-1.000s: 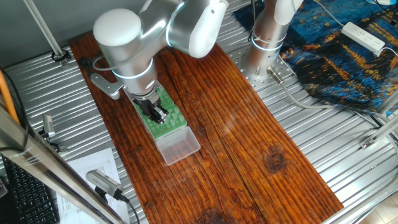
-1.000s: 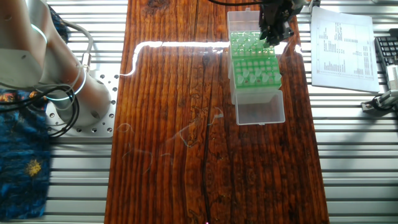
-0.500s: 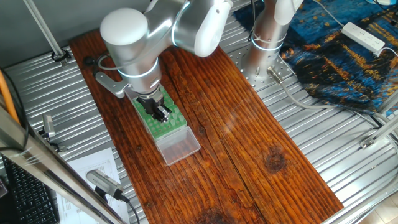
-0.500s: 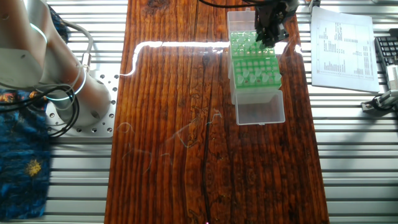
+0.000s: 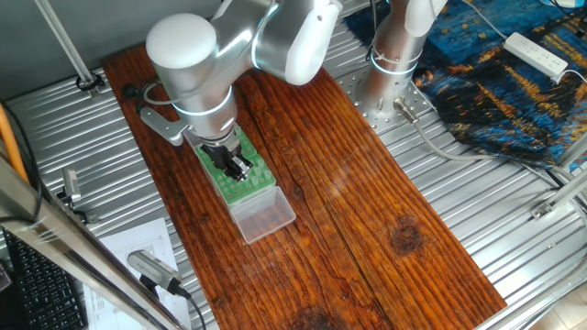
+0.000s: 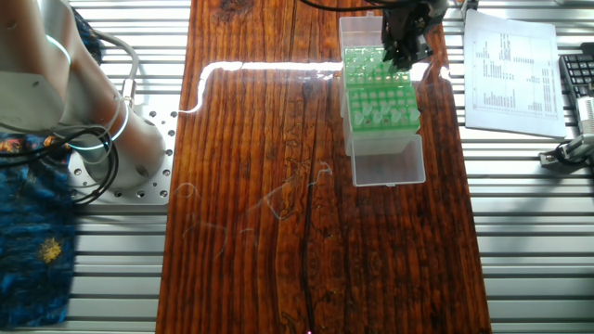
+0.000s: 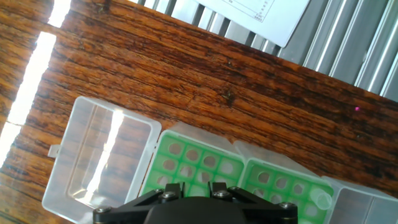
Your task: Transfer all large pipette tips from one holder to another
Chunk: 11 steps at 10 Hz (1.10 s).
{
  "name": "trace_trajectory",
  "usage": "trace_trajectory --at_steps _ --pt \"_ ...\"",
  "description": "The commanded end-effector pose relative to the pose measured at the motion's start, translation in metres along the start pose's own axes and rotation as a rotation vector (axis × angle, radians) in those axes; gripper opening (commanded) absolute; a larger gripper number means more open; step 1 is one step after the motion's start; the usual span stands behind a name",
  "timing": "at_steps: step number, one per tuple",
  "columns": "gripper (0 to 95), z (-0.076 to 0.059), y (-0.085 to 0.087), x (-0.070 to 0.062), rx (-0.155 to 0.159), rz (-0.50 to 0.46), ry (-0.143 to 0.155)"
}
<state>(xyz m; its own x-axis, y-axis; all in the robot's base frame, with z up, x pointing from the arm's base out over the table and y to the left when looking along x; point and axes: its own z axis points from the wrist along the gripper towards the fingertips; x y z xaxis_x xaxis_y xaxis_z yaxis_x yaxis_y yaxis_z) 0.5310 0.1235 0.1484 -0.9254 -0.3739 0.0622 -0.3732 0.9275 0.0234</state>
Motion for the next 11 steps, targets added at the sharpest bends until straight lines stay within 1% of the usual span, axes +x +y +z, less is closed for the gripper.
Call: trace_trajectory --at_steps 1,9,10,11 --pt "19.0 0.0 -0.0003 -0.0006 0.001 -0.001 0.002" --pt "19.0 -0.0018 -0.0008 0.0002 0.006 -0.009 0.008" --pt "0.0 -0.0019 -0.0011 0.0004 0.008 -0.008 0.009" --pt "0.0 -0.0019 -0.0011 0.0004 0.008 -0.008 0.009"
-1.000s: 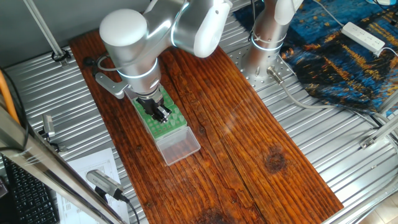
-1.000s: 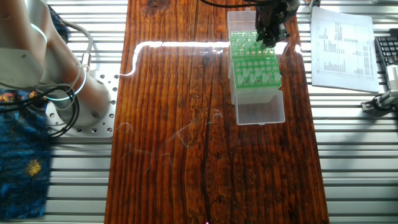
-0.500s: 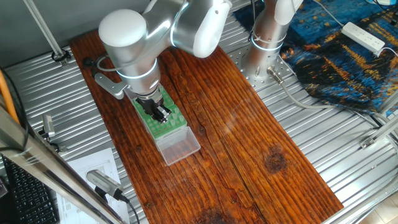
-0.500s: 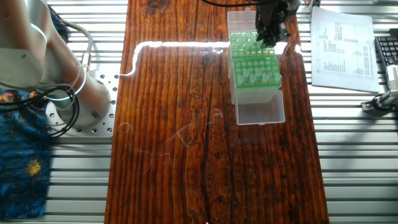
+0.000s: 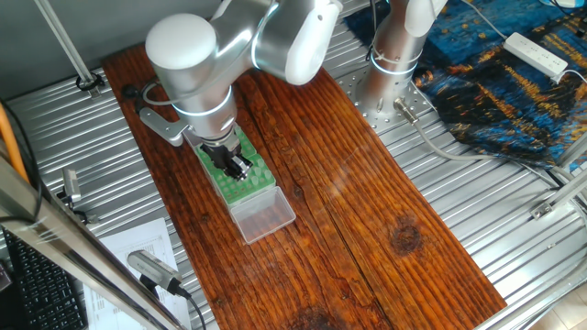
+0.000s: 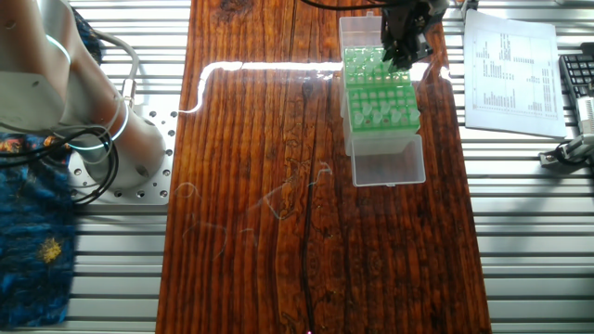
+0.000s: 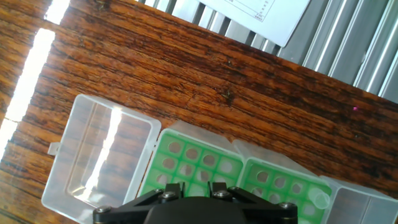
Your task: Transfer all large pipette tips from one holder to another
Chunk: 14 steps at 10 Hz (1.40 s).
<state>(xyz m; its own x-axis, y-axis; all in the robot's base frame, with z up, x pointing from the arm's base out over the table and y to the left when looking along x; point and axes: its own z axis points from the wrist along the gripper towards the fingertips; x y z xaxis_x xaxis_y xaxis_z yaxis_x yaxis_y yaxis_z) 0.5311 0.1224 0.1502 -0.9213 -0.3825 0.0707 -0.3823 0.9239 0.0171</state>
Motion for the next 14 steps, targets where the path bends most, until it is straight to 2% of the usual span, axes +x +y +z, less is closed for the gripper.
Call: trace_trajectory --at_steps 1,6,14 --pt "0.0 0.0 0.0 0.0 0.001 0.002 0.0" --pt "0.0 -0.002 0.0 0.001 0.001 -0.005 -0.001" --pt "0.0 -0.023 0.005 0.003 -0.002 -0.027 -0.002"
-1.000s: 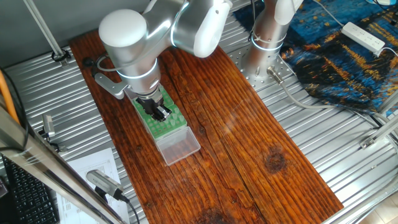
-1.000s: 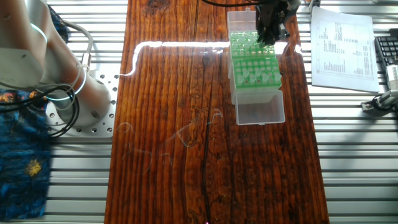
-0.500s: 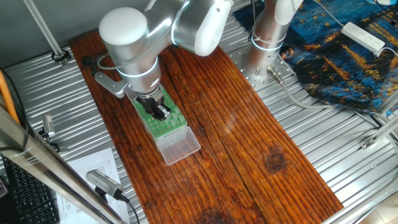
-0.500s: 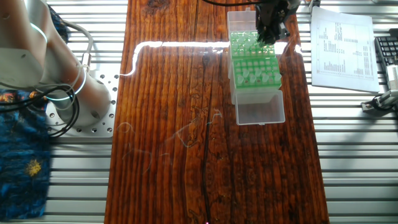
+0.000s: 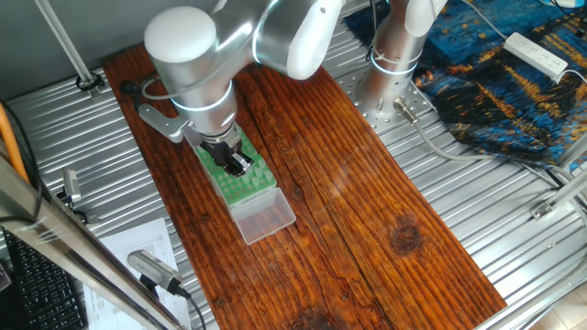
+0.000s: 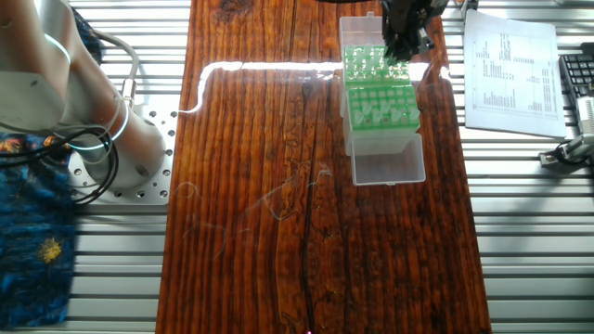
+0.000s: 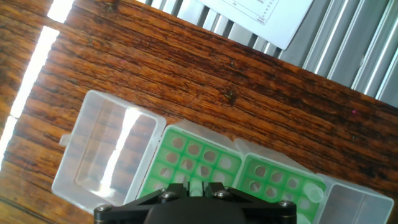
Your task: Transfer all large pipette tips from one holder to another
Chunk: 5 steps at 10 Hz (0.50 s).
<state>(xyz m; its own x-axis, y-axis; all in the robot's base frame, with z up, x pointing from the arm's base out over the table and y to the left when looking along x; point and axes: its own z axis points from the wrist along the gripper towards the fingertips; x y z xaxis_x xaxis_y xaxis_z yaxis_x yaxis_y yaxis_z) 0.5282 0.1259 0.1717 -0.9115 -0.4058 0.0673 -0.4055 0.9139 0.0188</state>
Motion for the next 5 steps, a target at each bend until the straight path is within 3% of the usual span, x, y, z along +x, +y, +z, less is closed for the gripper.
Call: trace_trajectory --at_steps 1,5 --pt "0.0 -0.004 0.001 0.0 -0.003 -0.002 -0.001" --pt "0.0 -0.017 -0.004 0.0 -0.016 -0.023 -0.005"
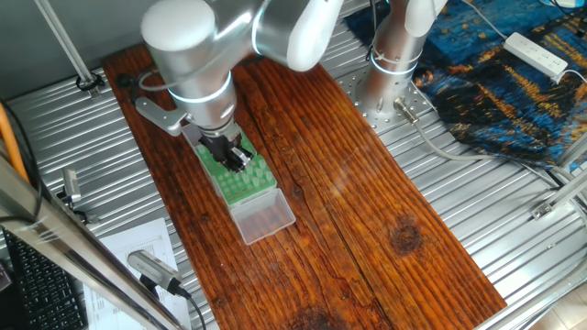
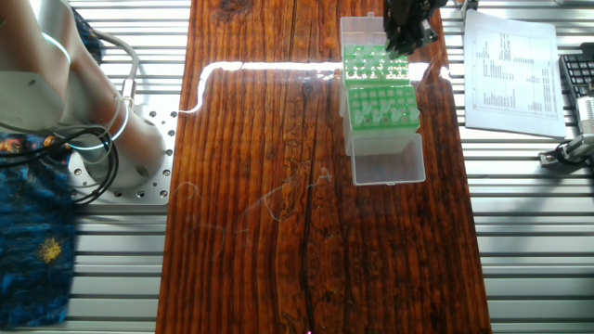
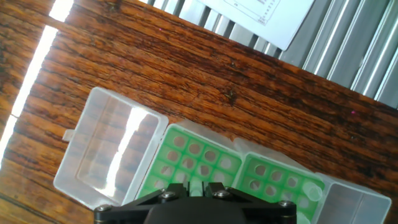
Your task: Transfer all large pipette tips from one holder to another
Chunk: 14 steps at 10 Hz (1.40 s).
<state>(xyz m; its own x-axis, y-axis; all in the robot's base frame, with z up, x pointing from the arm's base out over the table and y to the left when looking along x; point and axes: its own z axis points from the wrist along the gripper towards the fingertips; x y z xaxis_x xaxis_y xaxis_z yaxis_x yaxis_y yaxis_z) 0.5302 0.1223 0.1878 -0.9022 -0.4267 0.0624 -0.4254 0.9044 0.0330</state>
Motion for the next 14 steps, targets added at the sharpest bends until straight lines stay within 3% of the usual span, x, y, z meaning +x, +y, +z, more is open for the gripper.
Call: trace_trajectory --at_steps 1,9,14 --pt "0.0 -0.005 -0.002 0.0 -0.004 -0.007 -0.001" --pt "0.0 -0.037 -0.004 -0.01 -0.008 -0.046 0.002" --pt "0.0 -0.071 -0.005 -0.011 -0.008 -0.097 0.006"
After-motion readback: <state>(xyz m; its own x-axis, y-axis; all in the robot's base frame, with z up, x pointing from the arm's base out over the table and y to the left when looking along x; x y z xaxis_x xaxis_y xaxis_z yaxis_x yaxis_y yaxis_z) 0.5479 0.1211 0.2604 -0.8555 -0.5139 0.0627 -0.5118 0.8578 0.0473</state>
